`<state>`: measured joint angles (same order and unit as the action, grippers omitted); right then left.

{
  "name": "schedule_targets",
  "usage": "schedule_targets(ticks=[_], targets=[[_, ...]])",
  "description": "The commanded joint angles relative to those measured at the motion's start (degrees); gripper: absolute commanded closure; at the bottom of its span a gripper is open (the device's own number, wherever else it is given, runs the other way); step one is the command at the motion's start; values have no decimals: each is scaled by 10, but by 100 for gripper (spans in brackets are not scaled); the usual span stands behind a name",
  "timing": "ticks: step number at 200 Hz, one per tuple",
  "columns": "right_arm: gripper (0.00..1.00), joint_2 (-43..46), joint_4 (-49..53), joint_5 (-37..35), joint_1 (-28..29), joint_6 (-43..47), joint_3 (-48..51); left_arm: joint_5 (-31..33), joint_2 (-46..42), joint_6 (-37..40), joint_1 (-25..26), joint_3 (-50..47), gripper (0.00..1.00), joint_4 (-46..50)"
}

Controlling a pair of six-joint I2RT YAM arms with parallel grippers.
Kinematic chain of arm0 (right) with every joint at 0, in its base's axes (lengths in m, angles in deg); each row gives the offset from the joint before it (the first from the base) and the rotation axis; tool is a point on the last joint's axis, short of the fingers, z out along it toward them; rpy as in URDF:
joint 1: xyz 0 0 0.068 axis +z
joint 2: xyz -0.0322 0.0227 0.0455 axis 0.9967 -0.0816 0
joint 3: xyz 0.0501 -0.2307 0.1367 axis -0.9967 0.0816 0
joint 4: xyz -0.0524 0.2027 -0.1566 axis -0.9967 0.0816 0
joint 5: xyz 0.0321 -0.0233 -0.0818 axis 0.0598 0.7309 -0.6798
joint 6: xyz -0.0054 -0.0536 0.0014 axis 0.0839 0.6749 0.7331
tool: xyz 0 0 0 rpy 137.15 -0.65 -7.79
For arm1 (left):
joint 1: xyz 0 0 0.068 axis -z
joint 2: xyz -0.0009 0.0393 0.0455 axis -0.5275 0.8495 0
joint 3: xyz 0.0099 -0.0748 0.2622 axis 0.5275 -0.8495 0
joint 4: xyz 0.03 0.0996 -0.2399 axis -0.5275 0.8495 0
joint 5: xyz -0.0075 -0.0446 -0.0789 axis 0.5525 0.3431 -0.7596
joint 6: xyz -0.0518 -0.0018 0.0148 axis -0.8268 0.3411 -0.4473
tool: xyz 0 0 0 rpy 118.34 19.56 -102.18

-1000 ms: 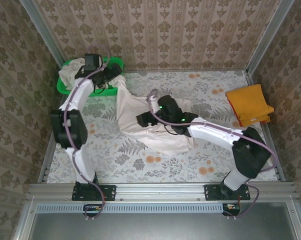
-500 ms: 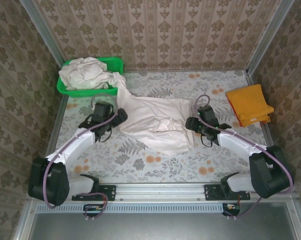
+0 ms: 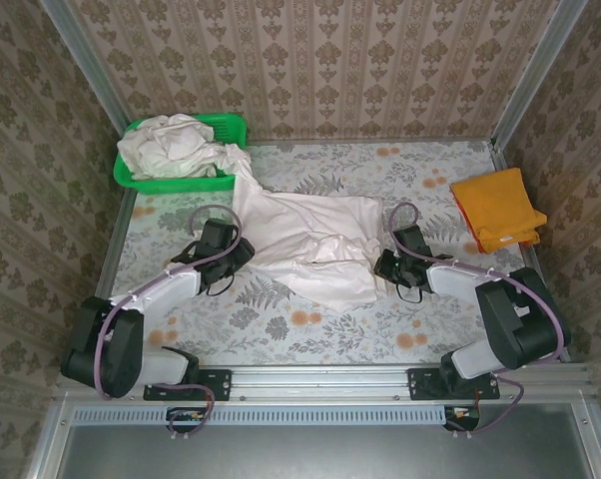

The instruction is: Fold and stack the t-shirts

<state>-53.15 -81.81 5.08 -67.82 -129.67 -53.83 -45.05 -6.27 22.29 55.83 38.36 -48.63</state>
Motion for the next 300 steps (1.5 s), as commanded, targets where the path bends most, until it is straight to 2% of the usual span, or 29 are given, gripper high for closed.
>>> schedule_targets(ticks=[1, 4, 29, 50, 89, 140, 158, 199, 237, 276, 300], targets=[[100, 30, 9, -22, -1, 21, -20, 7, 14, 0, 2, 5, 96, -25], [100, 37, 14, -28, -2, 28, -23, 8, 15, 2, 2, 6, 100, -25], [100, 105, 59, -88, -4, 85, -55, 21, 31, 30, -3, 27, 100, -17], [100, 152, 72, -109, -9, 128, -79, 17, 37, 55, -21, 49, 100, -11], [100, 217, 94, -121, -18, 172, -141, -11, 28, 120, -79, 116, 100, 19], [100, 289, 120, -88, -18, 212, -197, -70, 8, 181, -159, 204, 100, 69], [100, 315, 121, -81, -18, 217, -206, -86, -6, 200, -171, 236, 100, 99], [100, 367, 113, -36, -18, 249, -246, -111, -60, 248, -170, 321, 100, 183], [100, 406, 69, 39, -18, 286, -277, -117, -122, 291, -157, 408, 100, 269], [100, 438, 50, 83, -17, 320, -298, -50, -189, 349, -124, 482, 100, 338], [100, 457, 14, 60, -17, 343, -262, -27, -218, 375, -124, 476, 100, 329]])
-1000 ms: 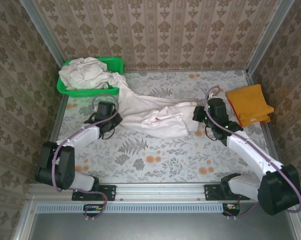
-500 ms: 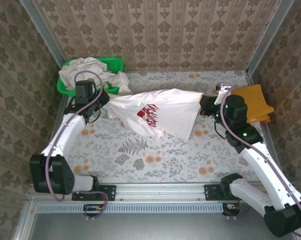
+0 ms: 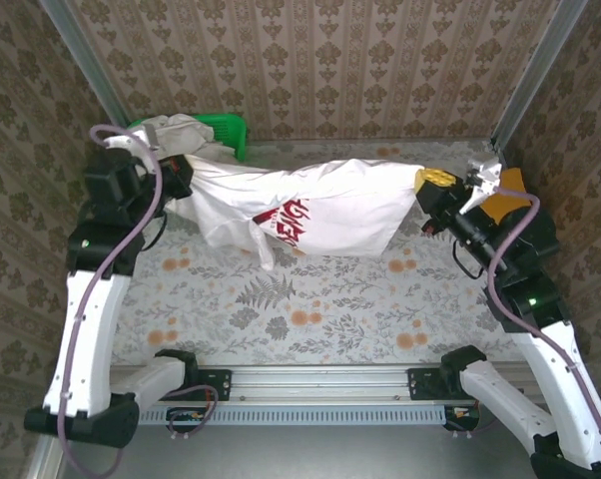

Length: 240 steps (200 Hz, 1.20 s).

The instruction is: Fold and stack the t-shirts

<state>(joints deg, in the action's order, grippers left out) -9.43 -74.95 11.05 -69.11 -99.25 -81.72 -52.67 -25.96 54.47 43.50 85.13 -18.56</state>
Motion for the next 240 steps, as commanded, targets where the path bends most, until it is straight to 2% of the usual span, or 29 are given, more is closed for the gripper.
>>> schedule_targets(ticks=[1, 25, 55, 93, 129, 151, 165, 190, 197, 202, 207, 213, 225, 240], targets=[[100, 20, -55, 0, -4, 39, 18, 50, -21, 53, -1, 8, 100, 29], [100, 5, -57, -9, -4, 53, 48, 20, 9, 45, 0, 2, 100, 22], [100, -33, -55, -48, -4, 44, 85, -23, 99, 33, 23, -8, 100, 2], [100, -114, -28, -142, -8, 43, 124, -66, 284, 34, 67, 22, 100, 12], [100, -211, -59, -162, -24, 43, 153, -74, 468, 43, 103, 106, 100, 23], [100, -265, -69, -188, -32, 47, 143, -83, 535, 34, 120, 163, 100, 20], [100, -298, -56, -215, -41, 45, 124, -93, 550, 29, 132, 186, 80, 6], [100, -346, -23, -228, -67, 19, 81, -90, 537, 28, 140, 189, 22, -20], [84, -354, -12, -231, -72, 13, 68, -84, 522, 28, 140, 174, 10, -31], [64, -360, -4, -233, -73, 12, 60, -75, 508, 30, 141, 160, 2, -41], [47, -363, 3, -234, -73, 13, 53, -67, 493, 31, 139, 144, 0, -50], [34, -363, 8, -232, -73, 14, 47, -58, 471, 34, 137, 117, 0, -62], [19, -353, 4, -218, -72, 14, 49, -44, 422, 30, 125, 57, 0, -86], [12, -333, -13, -189, -65, 17, 63, -35, 355, 22, 100, -29, 0, -120]])
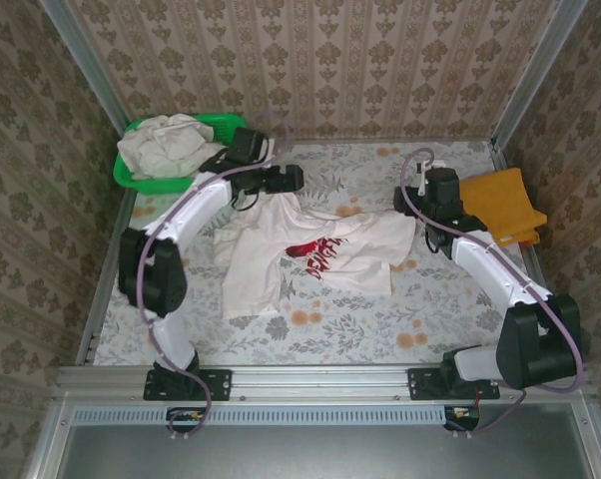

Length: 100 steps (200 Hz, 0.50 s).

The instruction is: Fold and stack the t-shirts

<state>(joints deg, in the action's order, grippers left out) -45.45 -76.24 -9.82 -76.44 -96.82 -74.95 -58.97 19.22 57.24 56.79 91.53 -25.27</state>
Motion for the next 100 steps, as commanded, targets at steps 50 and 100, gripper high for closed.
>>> schedule_targets(ticks=[50, 100], targets=[[10, 38, -36, 112, 114, 34, 39, -27, -254, -22, -162, -322, 0, -117], [9, -20, -116, 134, 206, -9, 73, -115, -200, -4, -194, -365, 30, -116]])
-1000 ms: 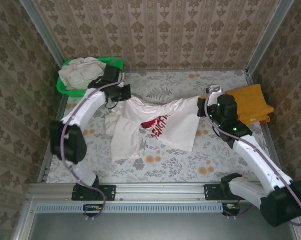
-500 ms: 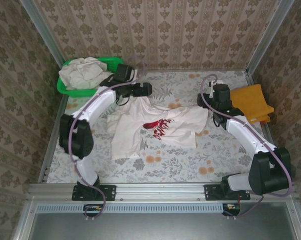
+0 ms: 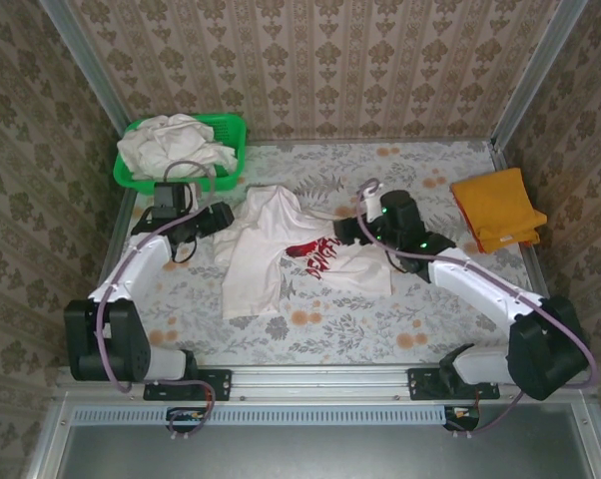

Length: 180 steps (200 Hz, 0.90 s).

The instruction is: Fold and stack the t-shirts

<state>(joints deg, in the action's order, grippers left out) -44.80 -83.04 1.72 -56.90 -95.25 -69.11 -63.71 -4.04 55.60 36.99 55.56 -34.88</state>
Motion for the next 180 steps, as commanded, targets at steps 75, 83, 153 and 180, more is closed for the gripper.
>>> schedule_targets(ticks=[75, 83, 153, 180], targets=[[9, -32, -35, 12, 15, -19, 4, -43, 178, 35, 42, 51, 53, -23], [9, -32, -34, 10, 15, -19, 5, -49, 185, 35, 45, 56, 59, -20], [8, -86, -34, 17, 67, -12, -9, -35, 139, 9, 86, 68, 98, 13], [8, -124, -70, 15, 120, -12, -17, -23, 123, -13, 102, 79, 98, 39]])
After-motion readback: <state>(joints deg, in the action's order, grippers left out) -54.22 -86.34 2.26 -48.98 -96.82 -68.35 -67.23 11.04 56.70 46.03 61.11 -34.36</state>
